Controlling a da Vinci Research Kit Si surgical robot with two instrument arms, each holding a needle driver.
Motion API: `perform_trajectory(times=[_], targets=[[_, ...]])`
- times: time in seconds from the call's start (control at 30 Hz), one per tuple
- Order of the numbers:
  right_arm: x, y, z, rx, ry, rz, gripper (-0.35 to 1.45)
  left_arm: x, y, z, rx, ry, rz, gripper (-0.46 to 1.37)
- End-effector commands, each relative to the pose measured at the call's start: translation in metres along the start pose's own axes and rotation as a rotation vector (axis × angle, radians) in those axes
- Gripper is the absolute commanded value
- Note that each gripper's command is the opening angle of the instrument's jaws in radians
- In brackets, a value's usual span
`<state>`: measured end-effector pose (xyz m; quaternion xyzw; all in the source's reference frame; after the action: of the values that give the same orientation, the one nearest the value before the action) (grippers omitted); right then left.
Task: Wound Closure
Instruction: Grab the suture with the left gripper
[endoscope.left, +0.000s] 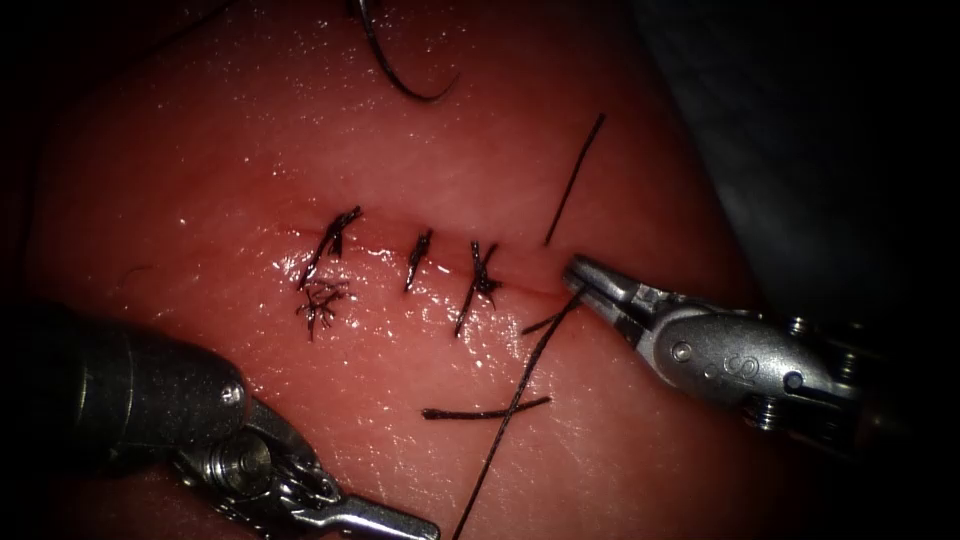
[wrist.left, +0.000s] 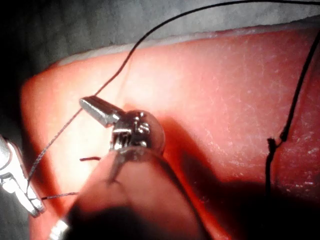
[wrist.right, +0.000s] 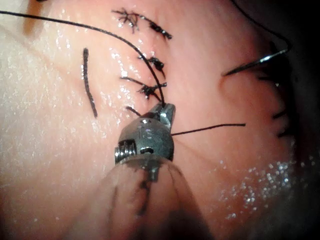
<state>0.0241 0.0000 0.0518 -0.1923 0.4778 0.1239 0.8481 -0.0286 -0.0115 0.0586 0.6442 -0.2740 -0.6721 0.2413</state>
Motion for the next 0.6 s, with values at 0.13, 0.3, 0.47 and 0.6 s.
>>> perform_trajectory(times=[0.13,0.3,0.47,0.6], targets=[[0.0001,0.0001,0.0000,-0.003,-0.001,0.000,-0.35,0.0001,0.0000,-0.0001,-0.008,0.001,0.012,-0.35],[0.0001,0.0001,0.0000,-0.003,-0.001,-0.006,-0.35,-0.0001,0.0000,-0.0001,-0.008,-0.001,0.042,-0.26],[0.0001,0.0002,0.0000,-0.003,-0.001,-0.006,-0.35,-0.0007,0.0001,-0.0003,-0.008,-0.024,0.060,-0.01],[0.0001,0.0002,0.0000,-0.003,-0.001,-0.006,-0.35,-0.0013,0.0001,-0.0005,-0.007,-0.040,0.059,-0.02]])
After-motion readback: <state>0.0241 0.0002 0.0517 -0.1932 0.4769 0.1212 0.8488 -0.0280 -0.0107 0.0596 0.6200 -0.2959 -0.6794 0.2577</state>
